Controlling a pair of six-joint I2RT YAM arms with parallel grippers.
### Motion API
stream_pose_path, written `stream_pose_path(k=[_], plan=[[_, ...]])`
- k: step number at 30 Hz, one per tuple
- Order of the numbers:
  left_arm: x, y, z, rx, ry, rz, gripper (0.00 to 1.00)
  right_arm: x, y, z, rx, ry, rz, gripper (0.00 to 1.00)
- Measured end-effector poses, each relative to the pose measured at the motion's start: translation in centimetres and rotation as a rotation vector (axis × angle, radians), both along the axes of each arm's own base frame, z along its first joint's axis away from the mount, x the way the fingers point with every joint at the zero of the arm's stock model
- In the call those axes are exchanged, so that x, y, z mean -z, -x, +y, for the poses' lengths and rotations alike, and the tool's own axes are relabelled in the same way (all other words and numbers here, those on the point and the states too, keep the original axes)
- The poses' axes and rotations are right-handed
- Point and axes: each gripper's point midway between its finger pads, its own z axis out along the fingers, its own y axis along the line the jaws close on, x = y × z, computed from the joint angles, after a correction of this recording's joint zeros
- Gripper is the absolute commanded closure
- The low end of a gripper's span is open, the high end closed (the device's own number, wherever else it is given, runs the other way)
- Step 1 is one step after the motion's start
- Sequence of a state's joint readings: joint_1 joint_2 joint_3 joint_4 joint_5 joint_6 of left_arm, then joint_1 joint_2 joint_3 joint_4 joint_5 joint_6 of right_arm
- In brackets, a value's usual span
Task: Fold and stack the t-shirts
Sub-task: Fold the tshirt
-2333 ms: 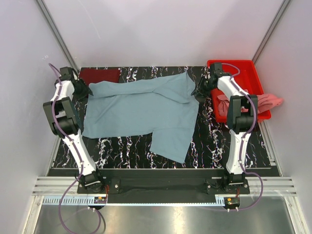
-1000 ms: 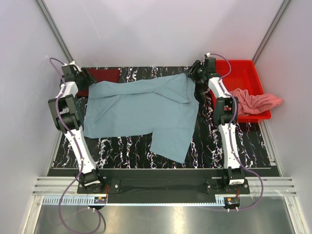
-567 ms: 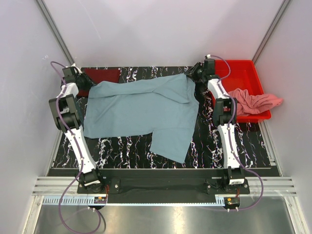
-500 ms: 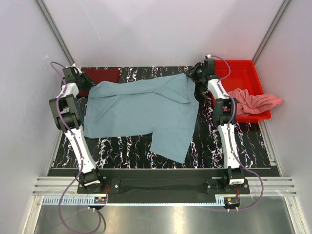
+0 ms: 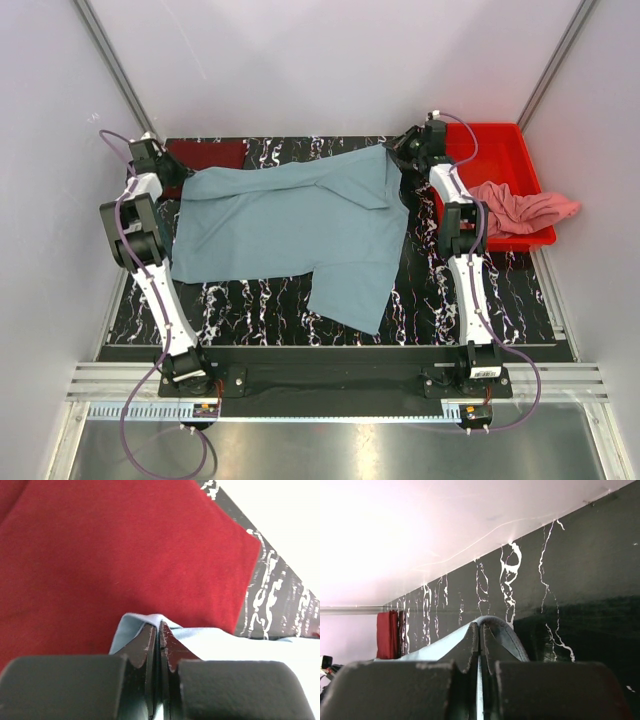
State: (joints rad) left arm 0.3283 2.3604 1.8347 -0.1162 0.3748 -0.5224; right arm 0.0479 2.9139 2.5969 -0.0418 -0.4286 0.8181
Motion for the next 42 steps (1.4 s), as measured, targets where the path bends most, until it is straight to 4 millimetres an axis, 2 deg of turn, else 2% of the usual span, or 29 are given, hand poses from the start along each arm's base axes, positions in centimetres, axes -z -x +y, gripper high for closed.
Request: stream_pose_path(k=[4, 6, 8, 9, 11, 13, 14, 16, 19, 21, 23, 25, 27, 29, 30, 31, 33, 36, 38, 40, 42], plan=[[0.6, 0.6, 0.5, -0.03, -0.013, 0.019, 0.94, 0.2, 0.1, -0.2, -0.001, 0.014, -0.008, 1.0], [0.6, 0.7, 0.6, -0.036, -0.017, 0.023, 0.81, 0.2, 0.1, -0.2, -0.002, 0.02, -0.011, 1.0], [0.7, 0.7, 0.8, -0.042, -0.022, 0.023, 0.7, 0.2, 0.1, -0.2, -0.004, 0.024, -0.013, 0.86], [0.7, 0.7, 0.9, -0.047, -0.024, 0.025, 0.58, 0.2, 0.1, -0.2, -0.005, 0.025, -0.012, 0.8], [0.9, 0.8, 1.2, -0.061, -0.031, 0.036, 0.51, 0.4, 0.2, -0.3, -0.008, 0.034, -0.009, 0.72], [1.1, 1.0, 1.6, -0.075, -0.043, 0.051, 0.36, 0.6, 0.4, -0.3, -0.015, 0.05, 0.001, 0.66], [1.2, 1.2, 1.8, -0.084, -0.05, 0.06, 0.32, 0.7, 0.6, -0.4, -0.017, 0.059, 0.011, 0.58], [1.2, 1.8, 2.1, -0.103, -0.062, 0.09, 0.31, 1.0, 1.1, -0.7, -0.023, 0.09, 0.046, 0.52], [-0.2, 2.9, 2.6, -0.13, -0.091, 0.121, 0.31, 0.9, 2.6, -1.5, -0.025, 0.159, 0.122, 0.48], [-2.1, 3.7, 2.9, -0.153, -0.118, 0.123, 0.31, -0.4, 3.9, -2.1, -0.023, 0.203, 0.168, 0.46], [-4.1, 5.4, 3.1, -0.183, -0.145, 0.129, 0.31, -2.7, 5.5, -2.5, -0.024, 0.242, 0.2, 0.45], [-6.1, 7.7, 3.2, -0.224, -0.178, 0.135, 0.31, -6.0, 7.3, -2.8, -0.025, 0.282, 0.218, 0.43], [-7.3, 10.6, 2.9, -0.258, -0.197, 0.162, 0.32, -9.8, 9.3, -2.8, -0.033, 0.324, 0.21, 0.41], [-7.8, 14.1, 2.2, -0.285, -0.204, 0.194, 0.32, -12.7, 12.2, -1.8, -0.069, 0.367, 0.213, 0.41], [-7.8, 15.7, 1.8, -0.293, -0.2, 0.215, 0.32, -14.2, 14.5, -1.1, -0.102, 0.39, 0.22, 0.41], [-7.6, 17.1, 1.3, -0.296, -0.195, 0.228, 0.32, -14.7, 15.9, 0.2, -0.134, 0.401, 0.225, 0.41], [-6.8, 19.6, 0.1, -0.292, -0.171, 0.264, 0.32, -15.5, 21.0, 3.5, -0.231, 0.435, 0.248, 0.41], [-5.1, 23.0, -1.9, -0.272, -0.113, 0.325, 0.32, -13.7, 31.3, 8.6, -0.417, 0.487, 0.329, 0.41], [-4.2, 24.7, -3.2, -0.254, -0.071, 0.354, 0.33, -12.0, 38.0, 10.8, -0.531, 0.514, 0.389, 0.4], [-3.4, 26.5, -4.6, -0.236, -0.028, 0.375, 0.34, -10.5, 44.5, 11.9, -0.623, 0.533, 0.443, 0.41], [-3.3, 27.8, -5.8, -0.218, 0.007, 0.381, 0.35, -9.4, 49.6, 11.2, -0.654, 0.534, 0.501, 0.41]])
